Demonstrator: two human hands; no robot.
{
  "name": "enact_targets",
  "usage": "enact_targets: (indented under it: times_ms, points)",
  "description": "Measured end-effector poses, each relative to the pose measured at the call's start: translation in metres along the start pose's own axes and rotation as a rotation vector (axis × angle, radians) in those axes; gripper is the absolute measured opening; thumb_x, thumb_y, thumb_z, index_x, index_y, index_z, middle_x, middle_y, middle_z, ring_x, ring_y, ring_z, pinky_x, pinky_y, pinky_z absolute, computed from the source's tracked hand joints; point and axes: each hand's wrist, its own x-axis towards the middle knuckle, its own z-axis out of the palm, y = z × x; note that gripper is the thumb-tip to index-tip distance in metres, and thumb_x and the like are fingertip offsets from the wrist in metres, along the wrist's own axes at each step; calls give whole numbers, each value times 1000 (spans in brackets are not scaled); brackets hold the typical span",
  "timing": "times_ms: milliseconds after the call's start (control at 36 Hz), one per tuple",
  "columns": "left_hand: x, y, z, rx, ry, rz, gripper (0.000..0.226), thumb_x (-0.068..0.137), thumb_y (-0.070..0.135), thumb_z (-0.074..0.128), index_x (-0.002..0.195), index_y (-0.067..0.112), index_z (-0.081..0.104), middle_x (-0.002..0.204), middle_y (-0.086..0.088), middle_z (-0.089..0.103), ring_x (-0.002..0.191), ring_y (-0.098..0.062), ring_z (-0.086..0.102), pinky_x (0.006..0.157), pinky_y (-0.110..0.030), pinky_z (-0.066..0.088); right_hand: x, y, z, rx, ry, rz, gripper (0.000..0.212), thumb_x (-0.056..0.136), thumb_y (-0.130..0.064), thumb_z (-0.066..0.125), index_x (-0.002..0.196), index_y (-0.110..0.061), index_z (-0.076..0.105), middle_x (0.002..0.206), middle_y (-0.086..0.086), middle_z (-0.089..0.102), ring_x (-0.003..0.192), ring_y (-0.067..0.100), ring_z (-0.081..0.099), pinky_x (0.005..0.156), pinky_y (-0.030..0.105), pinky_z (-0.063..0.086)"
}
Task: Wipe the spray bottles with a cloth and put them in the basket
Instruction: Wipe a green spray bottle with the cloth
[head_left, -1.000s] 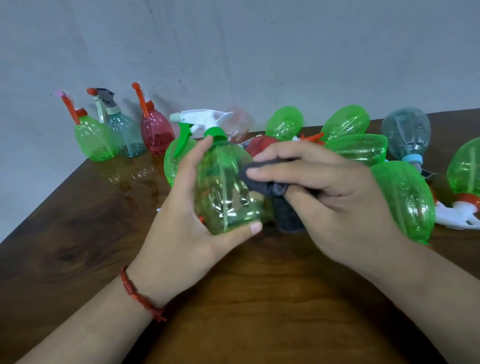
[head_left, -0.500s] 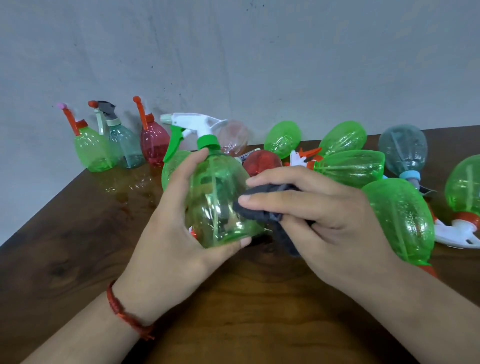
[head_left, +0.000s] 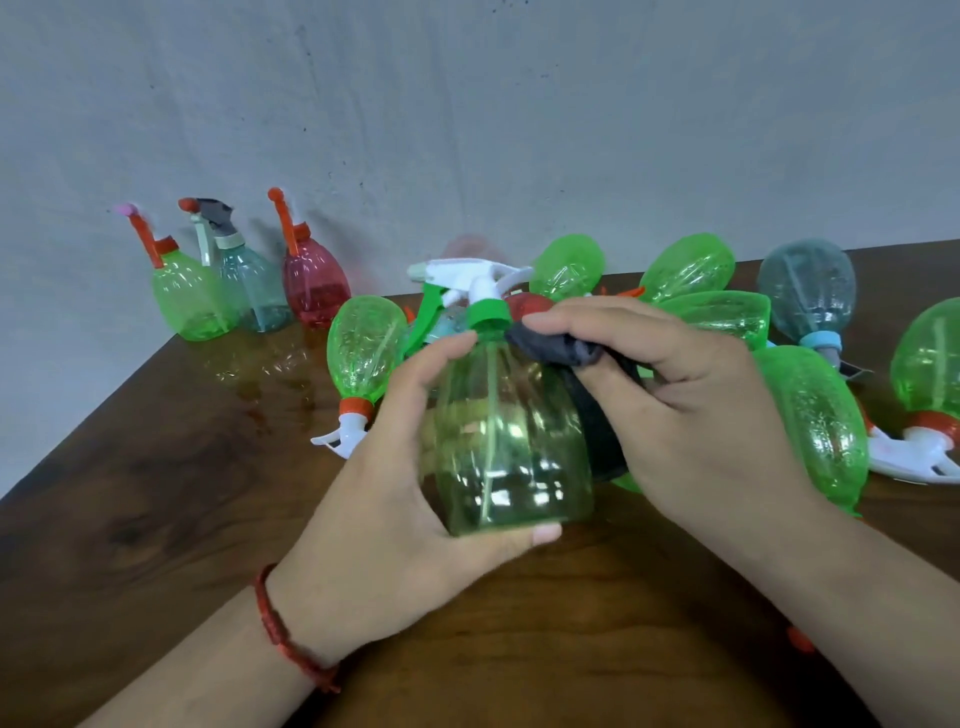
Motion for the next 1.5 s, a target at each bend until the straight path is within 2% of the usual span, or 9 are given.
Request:
enact_targets:
  times_ms: [250, 500, 639, 778, 917, 1000, 1111, 1167, 1500]
  points:
    - [9, -4, -14, 66, 344, -22, 114, 66, 39, 95, 161, 28, 34, 152, 19, 52, 140, 0, 53, 114, -17, 43, -9, -7, 2, -105, -188, -245, 42, 96, 7, 54, 117, -16, 81, 127, -2, 70, 115, 10, 67, 96, 19, 50]
    - [6, -8, -14, -61, 192, -36, 114, 71, 31, 99, 163, 26, 31, 157, -1, 52, 144, -28, 55, 115, -55, 48, -8, -7, 3, -100, -30, -147, 44, 95, 14, 63, 119, -19, 79, 125, -10, 73, 113, 6, 69, 96, 21, 52]
    - [-1, 6, -13, -88, 64, -5, 112, 69, 8, 90, 159, 6, 23, 152, -4, 52, 140, -30, 57, 111, -44, 53, -5, -8, 1, -35, 25, -30, 41, 101, 3, 61, 129, -24, 74, 123, -17, 74, 119, 7, 68, 103, 24, 51]
    - [31, 35, 2, -142, 41, -129, 32, 104, -3, 56, 135, -6, 58, 123, -23, 66, 86, -14, 69, 65, -19, 54, -4, -6, 2, -50, 52, -16, 39, 102, 1, 61, 128, -23, 75, 122, -16, 74, 120, 6, 68, 102, 23, 52]
    - [41, 17, 4, -402, 93, -360, 41, 111, 6, 43, 150, -4, 50, 151, -23, 57, 142, -33, 55, 115, -38, 43, -3, -3, 0, -45, 63, -47, 41, 97, 9, 63, 123, -19, 78, 123, -11, 73, 122, 10, 67, 104, 23, 51]
    - [35, 23, -4, -345, 83, -299, 42, 107, 3, 49, 148, -6, 51, 119, -19, 75, 124, -19, 70, 93, -27, 53, -3, -3, 1, 27, 48, -53, 40, 96, 13, 63, 118, -16, 79, 123, -6, 74, 121, 16, 68, 103, 27, 52]
    - [4, 22, -13, -180, 30, -27, 85, 88, 10, 87, 158, 8, 39, 157, -9, 54, 142, -25, 57, 113, -33, 49, -4, -4, 1, 43, 2, -62, 43, 96, 17, 60, 115, -16, 80, 122, -4, 73, 114, 19, 70, 96, 31, 57]
    - [4, 9, -8, -119, 154, -170, 112, 68, 22, 100, 160, 20, 34, 154, 2, 54, 142, -24, 57, 116, -43, 50, -6, -5, 2, 24, -42, -88, 45, 95, 16, 59, 114, -17, 81, 122, -6, 72, 106, 18, 72, 86, 29, 58]
    - [6, 2, -15, -98, 228, -63, 113, 69, 21, 99, 160, 23, 32, 153, 0, 54, 139, -28, 59, 111, -52, 53, -9, -8, 3, -76, -48, -164, 45, 94, 17, 61, 117, -16, 81, 124, -3, 73, 116, 13, 69, 97, 22, 51]
